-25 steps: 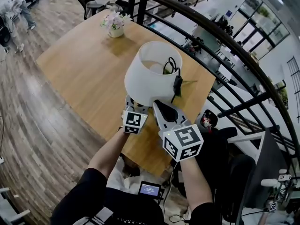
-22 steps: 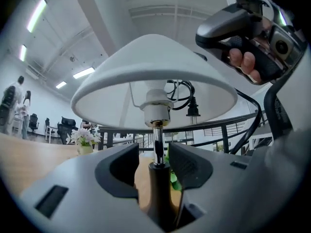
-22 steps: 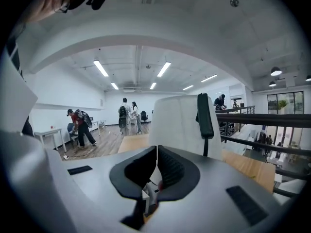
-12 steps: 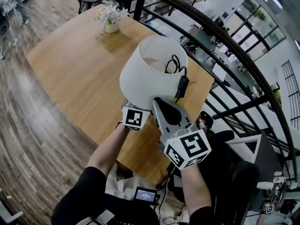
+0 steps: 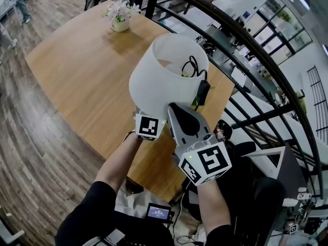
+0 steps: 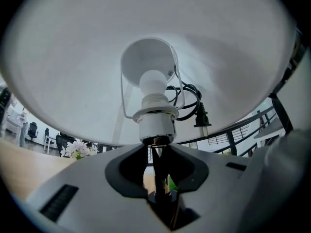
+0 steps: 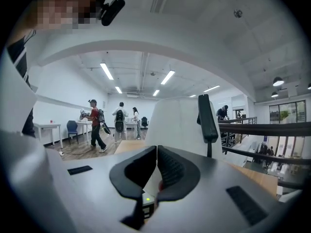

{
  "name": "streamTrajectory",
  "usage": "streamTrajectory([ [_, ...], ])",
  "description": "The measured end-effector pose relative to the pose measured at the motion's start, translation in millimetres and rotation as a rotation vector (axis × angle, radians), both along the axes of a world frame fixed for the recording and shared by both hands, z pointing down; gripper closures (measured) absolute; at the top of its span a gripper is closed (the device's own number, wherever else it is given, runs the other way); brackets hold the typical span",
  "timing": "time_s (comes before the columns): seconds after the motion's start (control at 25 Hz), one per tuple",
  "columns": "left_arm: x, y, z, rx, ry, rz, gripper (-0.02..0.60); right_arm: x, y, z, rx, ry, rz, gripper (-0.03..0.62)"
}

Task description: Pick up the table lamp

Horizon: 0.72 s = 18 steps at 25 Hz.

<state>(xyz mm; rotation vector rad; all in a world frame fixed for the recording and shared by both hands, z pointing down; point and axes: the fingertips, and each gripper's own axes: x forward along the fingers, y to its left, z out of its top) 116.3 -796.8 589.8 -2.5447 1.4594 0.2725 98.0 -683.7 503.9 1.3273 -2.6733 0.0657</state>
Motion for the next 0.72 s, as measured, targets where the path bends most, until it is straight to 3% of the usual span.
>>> streamTrajectory([
  [0.44,-7.0,1.0,-22.8,-0.04,-0.052,-0.017,0.502,-1.9,0.0,-25.9,0.049,-0.038,0.002,0.562],
  [0.72,-5.9,17.1,-67.9,-0.139,-0.111,0.014,0.505,0.4,6.0,-83.1,0.028,-0.06,0.032,0.562],
])
